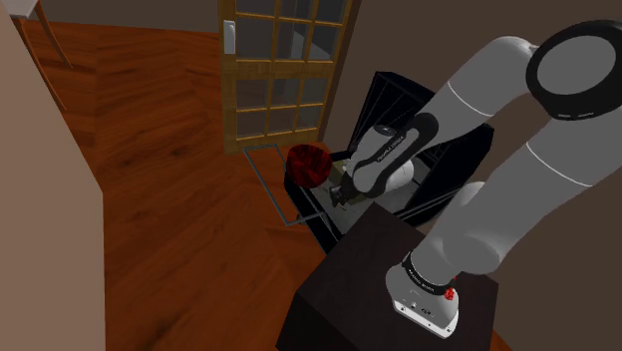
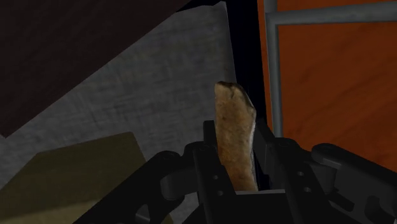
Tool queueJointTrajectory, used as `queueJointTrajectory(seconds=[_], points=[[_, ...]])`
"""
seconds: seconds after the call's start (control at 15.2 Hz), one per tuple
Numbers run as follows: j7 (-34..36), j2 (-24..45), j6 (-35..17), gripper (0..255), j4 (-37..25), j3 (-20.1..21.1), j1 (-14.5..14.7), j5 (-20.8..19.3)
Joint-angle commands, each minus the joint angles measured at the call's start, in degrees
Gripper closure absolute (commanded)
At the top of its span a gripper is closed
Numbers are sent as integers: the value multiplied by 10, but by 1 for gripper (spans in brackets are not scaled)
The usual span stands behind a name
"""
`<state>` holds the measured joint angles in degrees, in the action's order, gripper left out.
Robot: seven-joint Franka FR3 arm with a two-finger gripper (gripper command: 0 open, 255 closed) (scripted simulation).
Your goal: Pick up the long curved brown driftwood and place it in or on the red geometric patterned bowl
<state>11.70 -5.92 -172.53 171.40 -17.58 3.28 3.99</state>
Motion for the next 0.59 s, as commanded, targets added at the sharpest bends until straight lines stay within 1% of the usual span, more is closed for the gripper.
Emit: queueJointTrajectory(seconds=[0.0, 0.2, 0.53], points=[[35, -31, 26, 255, 5, 19, -34, -52], [53, -73, 67, 255, 6, 36, -58, -76], [66, -138, 135, 255, 4, 50, -76, -94]])
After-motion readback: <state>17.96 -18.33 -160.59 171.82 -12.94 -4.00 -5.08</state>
